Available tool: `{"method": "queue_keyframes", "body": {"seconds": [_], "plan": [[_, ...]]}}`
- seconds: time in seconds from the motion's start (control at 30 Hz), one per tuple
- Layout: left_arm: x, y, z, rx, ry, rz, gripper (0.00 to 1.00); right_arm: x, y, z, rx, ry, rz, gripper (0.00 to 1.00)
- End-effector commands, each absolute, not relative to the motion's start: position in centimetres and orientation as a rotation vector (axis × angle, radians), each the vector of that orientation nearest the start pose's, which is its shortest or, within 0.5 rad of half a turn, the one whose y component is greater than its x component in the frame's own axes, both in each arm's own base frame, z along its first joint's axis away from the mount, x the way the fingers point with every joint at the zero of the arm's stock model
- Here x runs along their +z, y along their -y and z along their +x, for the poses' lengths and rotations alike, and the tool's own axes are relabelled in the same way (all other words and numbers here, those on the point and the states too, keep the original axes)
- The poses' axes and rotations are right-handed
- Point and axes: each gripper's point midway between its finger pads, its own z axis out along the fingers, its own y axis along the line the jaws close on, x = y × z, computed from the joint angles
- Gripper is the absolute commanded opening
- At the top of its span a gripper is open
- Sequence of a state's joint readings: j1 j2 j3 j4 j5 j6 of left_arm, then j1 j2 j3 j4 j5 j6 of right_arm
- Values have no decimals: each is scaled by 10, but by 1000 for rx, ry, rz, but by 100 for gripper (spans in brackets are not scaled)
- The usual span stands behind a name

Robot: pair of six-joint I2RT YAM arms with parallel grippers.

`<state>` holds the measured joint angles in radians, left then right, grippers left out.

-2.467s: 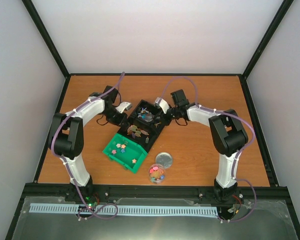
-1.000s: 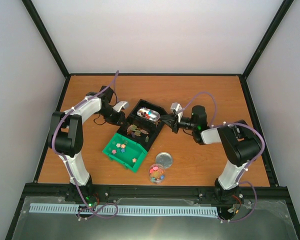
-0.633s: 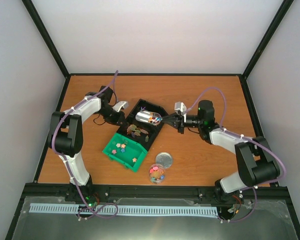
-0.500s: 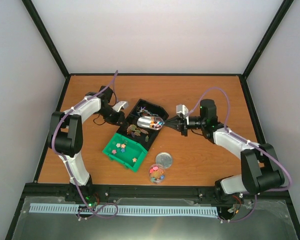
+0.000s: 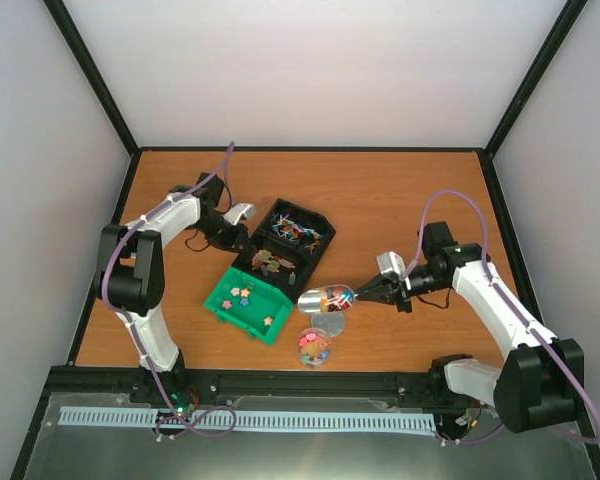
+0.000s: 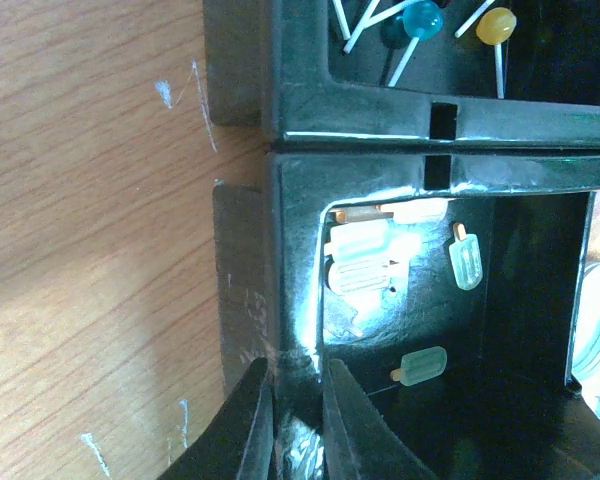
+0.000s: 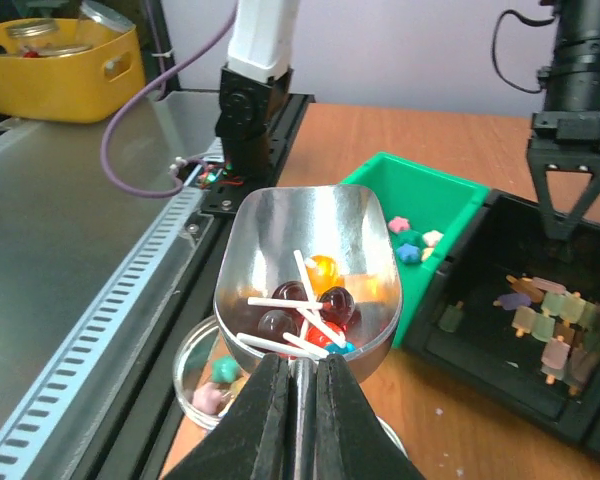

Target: Pack the candies

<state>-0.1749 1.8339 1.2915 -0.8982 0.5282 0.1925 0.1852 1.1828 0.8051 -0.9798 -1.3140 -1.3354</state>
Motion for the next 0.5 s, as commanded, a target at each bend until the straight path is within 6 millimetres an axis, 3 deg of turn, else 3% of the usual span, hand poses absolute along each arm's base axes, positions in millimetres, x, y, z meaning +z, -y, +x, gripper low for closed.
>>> {"method": "queue_keyframes", "body": {"seconds": [0.0, 0.17, 0.47], "plan": [[73, 138, 331, -742, -2864, 602, 1, 212, -194, 132, 1195, -1255, -1519, 3], [75, 138, 330, -741, -2854, 606, 1, 198, -188, 116, 1180, -1275, -1590, 3], [74, 141, 330, -777, -2855, 603, 1, 173, -178, 113, 1030, -1321, -1733, 3]]}}
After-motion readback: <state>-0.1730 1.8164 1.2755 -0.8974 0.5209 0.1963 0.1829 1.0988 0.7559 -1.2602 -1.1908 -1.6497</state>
